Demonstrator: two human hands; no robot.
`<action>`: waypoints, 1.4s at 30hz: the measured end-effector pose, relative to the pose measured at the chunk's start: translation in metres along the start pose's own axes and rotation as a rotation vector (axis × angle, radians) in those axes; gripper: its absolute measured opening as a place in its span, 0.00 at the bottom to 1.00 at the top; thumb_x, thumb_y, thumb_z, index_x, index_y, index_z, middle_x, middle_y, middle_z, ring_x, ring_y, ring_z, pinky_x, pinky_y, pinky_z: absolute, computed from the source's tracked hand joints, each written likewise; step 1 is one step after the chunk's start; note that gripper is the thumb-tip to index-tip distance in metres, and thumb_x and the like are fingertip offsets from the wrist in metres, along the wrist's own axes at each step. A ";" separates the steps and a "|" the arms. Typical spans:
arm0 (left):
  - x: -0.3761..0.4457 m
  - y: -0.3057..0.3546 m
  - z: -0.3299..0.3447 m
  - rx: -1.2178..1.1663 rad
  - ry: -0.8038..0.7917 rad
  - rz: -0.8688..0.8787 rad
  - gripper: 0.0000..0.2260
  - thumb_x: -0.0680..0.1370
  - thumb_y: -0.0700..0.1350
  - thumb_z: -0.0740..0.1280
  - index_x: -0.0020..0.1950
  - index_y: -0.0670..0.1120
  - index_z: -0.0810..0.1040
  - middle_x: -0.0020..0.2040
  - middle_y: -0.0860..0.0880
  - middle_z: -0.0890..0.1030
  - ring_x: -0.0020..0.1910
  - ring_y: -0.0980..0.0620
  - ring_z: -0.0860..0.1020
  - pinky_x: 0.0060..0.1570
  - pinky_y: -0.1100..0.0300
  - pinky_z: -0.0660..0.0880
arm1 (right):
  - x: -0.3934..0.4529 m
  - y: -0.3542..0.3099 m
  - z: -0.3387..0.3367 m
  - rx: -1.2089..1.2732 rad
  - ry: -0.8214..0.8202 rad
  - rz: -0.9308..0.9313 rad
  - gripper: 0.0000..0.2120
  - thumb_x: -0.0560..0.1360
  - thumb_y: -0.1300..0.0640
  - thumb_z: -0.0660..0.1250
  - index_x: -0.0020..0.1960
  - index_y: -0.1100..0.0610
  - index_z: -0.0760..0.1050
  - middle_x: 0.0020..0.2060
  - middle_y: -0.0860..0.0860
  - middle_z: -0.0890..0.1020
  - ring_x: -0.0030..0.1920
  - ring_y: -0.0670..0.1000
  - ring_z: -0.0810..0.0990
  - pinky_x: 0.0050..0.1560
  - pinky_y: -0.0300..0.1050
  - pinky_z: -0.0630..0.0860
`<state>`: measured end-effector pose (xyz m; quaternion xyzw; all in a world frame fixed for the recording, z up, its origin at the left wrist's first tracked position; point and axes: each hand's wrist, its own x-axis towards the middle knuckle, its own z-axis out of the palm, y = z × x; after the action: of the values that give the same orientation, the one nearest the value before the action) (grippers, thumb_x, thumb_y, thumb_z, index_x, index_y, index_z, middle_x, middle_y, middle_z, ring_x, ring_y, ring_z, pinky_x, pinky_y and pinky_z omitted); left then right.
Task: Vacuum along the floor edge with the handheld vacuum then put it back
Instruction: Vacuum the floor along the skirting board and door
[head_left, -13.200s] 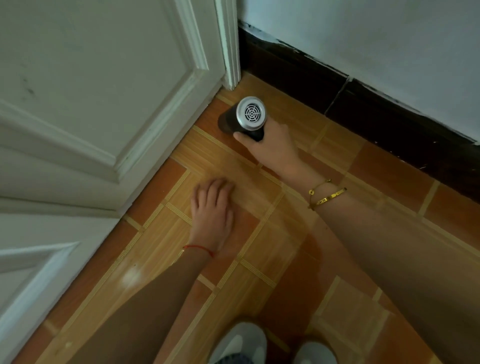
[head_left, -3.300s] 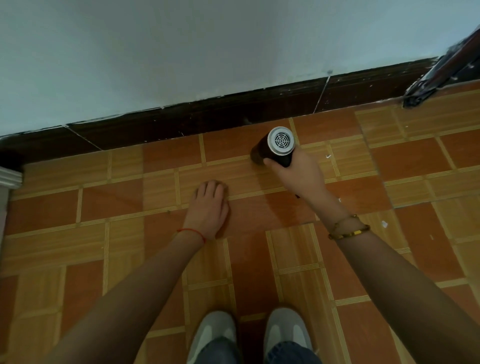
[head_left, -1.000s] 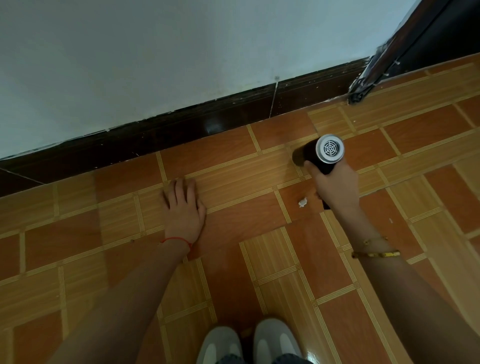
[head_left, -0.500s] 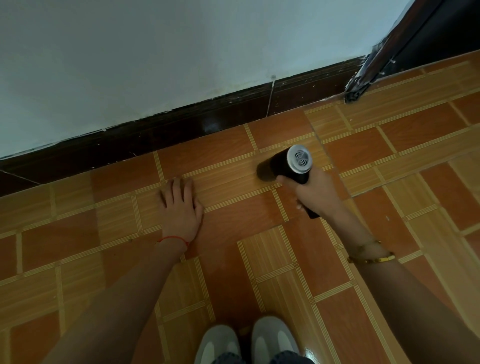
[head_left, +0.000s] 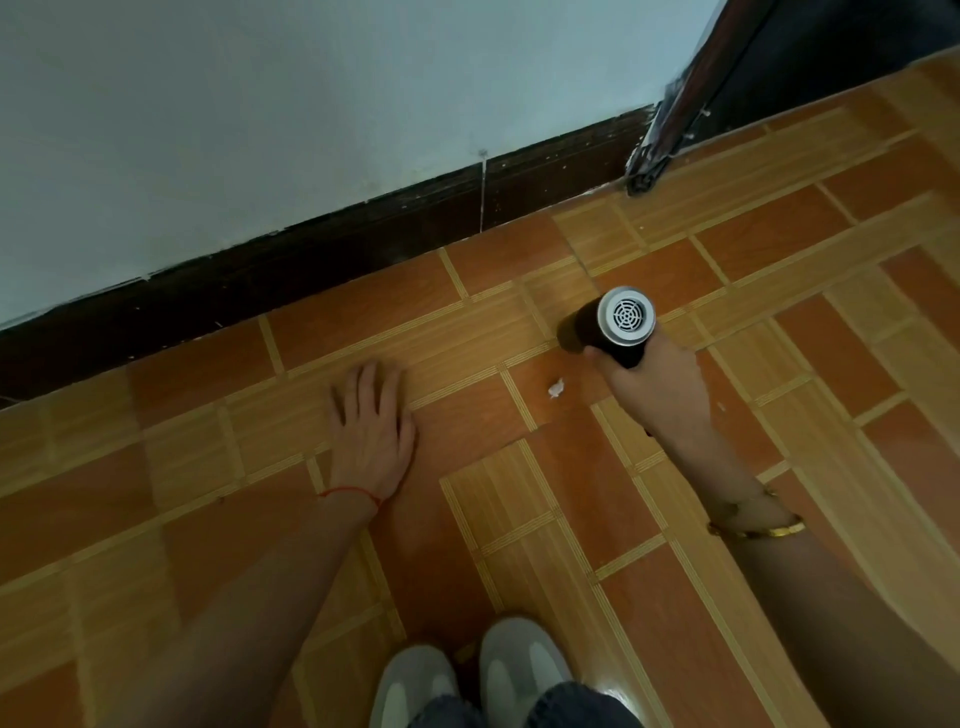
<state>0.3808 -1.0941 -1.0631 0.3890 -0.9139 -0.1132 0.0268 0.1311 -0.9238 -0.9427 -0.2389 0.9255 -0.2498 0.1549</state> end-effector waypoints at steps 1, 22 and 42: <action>0.001 0.005 0.001 -0.014 -0.003 0.014 0.26 0.81 0.54 0.49 0.77 0.46 0.61 0.76 0.40 0.63 0.77 0.40 0.57 0.75 0.34 0.51 | -0.003 0.004 -0.002 -0.006 -0.010 0.005 0.26 0.71 0.38 0.68 0.62 0.52 0.71 0.42 0.50 0.80 0.43 0.55 0.80 0.41 0.51 0.79; 0.003 0.023 0.009 -0.050 0.009 0.016 0.26 0.81 0.54 0.52 0.77 0.46 0.61 0.76 0.41 0.61 0.77 0.41 0.55 0.74 0.32 0.46 | -0.045 0.021 0.000 0.002 -0.199 -0.073 0.24 0.73 0.40 0.69 0.60 0.56 0.72 0.39 0.49 0.78 0.44 0.53 0.79 0.42 0.47 0.74; 0.003 0.025 0.009 -0.004 -0.008 0.028 0.25 0.81 0.54 0.52 0.76 0.45 0.62 0.76 0.40 0.62 0.77 0.39 0.57 0.73 0.30 0.49 | -0.075 0.005 0.009 -0.043 -0.155 -0.089 0.29 0.74 0.39 0.66 0.69 0.51 0.66 0.42 0.48 0.80 0.43 0.52 0.79 0.39 0.45 0.73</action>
<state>0.3598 -1.0779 -1.0667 0.3758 -0.9190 -0.1163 0.0253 0.1962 -0.8843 -0.9407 -0.3019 0.9042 -0.2174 0.2097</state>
